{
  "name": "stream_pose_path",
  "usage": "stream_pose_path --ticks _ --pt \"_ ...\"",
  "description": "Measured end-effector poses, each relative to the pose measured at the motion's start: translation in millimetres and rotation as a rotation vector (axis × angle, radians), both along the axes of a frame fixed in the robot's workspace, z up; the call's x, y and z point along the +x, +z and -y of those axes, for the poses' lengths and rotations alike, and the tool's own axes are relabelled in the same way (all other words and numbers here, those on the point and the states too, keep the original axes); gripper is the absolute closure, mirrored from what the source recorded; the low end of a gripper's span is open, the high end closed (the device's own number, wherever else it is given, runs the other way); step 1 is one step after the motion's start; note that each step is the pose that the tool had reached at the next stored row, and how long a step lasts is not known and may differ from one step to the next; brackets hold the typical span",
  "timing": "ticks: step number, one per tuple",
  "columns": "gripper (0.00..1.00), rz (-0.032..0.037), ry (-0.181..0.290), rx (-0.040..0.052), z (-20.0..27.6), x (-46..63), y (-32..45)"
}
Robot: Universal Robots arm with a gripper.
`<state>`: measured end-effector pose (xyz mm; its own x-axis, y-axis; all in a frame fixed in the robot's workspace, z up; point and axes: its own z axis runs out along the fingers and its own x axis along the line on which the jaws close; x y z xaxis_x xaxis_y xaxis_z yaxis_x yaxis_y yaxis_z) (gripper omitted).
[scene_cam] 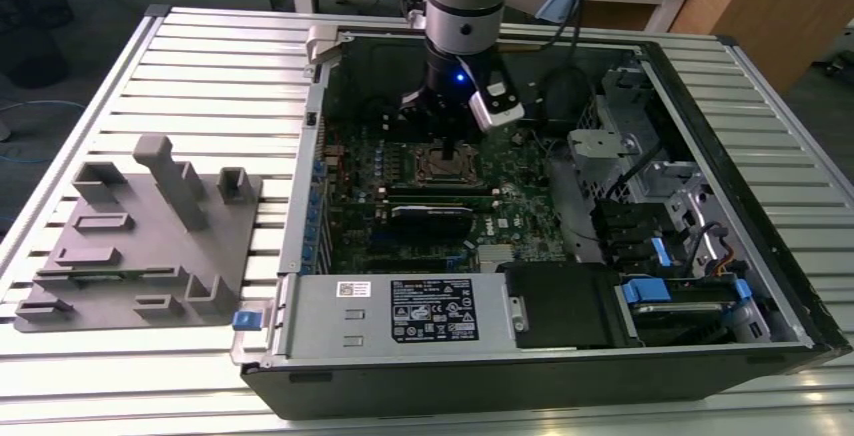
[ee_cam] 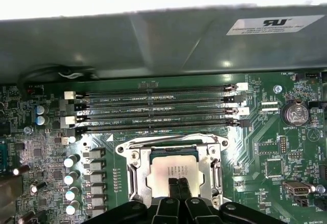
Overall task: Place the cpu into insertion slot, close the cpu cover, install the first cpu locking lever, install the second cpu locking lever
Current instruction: 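Install the second cpu locking lever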
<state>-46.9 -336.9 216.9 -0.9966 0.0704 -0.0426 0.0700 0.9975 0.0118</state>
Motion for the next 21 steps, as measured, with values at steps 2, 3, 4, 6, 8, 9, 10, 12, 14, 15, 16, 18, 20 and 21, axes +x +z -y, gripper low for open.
stream_pose_path --ticks 2,3,4,6,8,9,10,12,14,15,16,18,20,21 --pt "0.9 0.0 0.0 0.0 0.0 0.4 0.0" --pt "0.9 0.0 0.0 0.0 0.0 0.4 0.0" --pt "0.9 0.0 0.0 0.0 0.0 0.4 0.0" --pt "0.9 0.0 0.0 -0.0001 0.0 0.5 0.5" --pt "0.9 0.0 0.0 0.0 0.0 0.4 1.0" --pt "0.9 0.0001 0.0 0.0001 0.0 0.4 1.1" --pt "0.9 0.0001 0.0 0.0002 0.0 0.4 1.1" --pt "0.9 0.0 0.0 0.0 0.0 0.4 1.4" --pt "0.9 0.0 0.0 -0.0001 0.0 0.4 1.5" --pt "0.9 -0.0002 0.0 -0.0003 0.0 0.4 1.8" --pt "0.9 -0.0002 0.0 -0.0004 0.0 0.4 2.1" --pt "0.9 0.0 0.0 0.0 0.0 0.4 2.7" --pt "0.9 0.0001 0.0 0.0001 0.0 0.4 3.3" --pt "0.9 0.0002 0.0 0.0002 0.0 0.4 3.4"
